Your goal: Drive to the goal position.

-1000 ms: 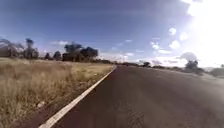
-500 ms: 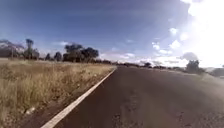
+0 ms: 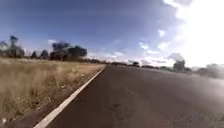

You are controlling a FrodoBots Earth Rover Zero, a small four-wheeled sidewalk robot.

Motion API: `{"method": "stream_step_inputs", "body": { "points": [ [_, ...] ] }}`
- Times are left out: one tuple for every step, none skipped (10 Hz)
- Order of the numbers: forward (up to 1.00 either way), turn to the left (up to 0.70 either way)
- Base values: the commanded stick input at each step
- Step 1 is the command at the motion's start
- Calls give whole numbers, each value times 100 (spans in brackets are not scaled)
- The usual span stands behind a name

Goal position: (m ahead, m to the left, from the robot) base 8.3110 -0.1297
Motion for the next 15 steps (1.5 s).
{"method": "stream_step_inputs", "body": {
  "points": [
    [50,0],
    [50,0],
    [50,0],
    [50,0],
    [50,0],
    [50,0],
    [50,0],
    [50,0],
    [50,0],
    [50,0],
    [50,0],
    [50,0],
    [50,0],
    [50,0],
    [50,0]
  ]
}}
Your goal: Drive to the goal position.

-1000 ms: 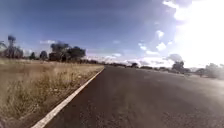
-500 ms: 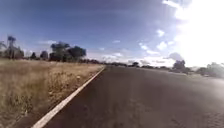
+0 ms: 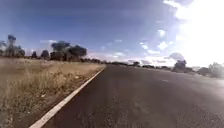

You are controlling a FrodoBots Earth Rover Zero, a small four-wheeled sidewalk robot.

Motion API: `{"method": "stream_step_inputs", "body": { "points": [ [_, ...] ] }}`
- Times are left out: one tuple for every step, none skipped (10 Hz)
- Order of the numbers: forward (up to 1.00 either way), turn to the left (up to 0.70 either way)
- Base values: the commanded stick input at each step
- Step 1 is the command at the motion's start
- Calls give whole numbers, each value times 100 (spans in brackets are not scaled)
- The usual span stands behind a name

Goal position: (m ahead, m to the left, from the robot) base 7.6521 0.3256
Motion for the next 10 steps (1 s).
{"method": "stream_step_inputs", "body": {
  "points": [
    [50,0],
    [50,0],
    [50,0],
    [50,0],
    [50,0],
    [50,0],
    [50,0],
    [50,0],
    [50,0],
    [50,0]
  ]
}}
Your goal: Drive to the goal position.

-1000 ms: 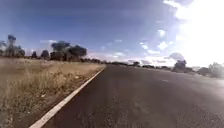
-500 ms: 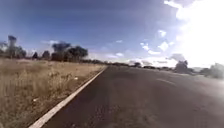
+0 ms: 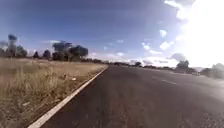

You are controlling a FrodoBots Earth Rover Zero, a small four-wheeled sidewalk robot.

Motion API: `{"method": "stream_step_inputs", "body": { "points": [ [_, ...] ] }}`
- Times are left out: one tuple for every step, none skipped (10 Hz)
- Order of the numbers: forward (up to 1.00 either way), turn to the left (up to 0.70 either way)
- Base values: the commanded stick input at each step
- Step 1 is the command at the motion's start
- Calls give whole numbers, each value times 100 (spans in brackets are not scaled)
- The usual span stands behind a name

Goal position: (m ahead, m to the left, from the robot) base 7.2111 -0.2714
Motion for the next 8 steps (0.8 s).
{"method": "stream_step_inputs", "body": {
  "points": [
    [50,0],
    [50,0],
    [50,0],
    [50,0],
    [50,0],
    [50,0],
    [50,0],
    [50,0]
  ]
}}
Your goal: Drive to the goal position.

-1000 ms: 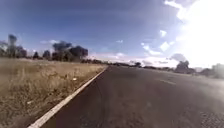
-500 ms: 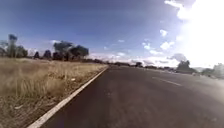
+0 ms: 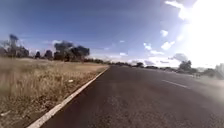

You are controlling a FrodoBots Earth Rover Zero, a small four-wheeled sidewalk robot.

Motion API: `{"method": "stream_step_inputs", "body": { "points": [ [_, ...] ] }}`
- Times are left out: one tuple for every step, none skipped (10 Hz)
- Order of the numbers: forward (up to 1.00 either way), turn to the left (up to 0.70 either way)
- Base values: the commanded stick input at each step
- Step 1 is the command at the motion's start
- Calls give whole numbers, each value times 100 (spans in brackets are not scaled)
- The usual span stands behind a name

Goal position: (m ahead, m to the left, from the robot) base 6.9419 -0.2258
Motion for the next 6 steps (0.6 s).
{"method": "stream_step_inputs", "body": {
  "points": [
    [50,0],
    [50,0],
    [50,0],
    [50,0],
    [50,0],
    [50,0]
  ]
}}
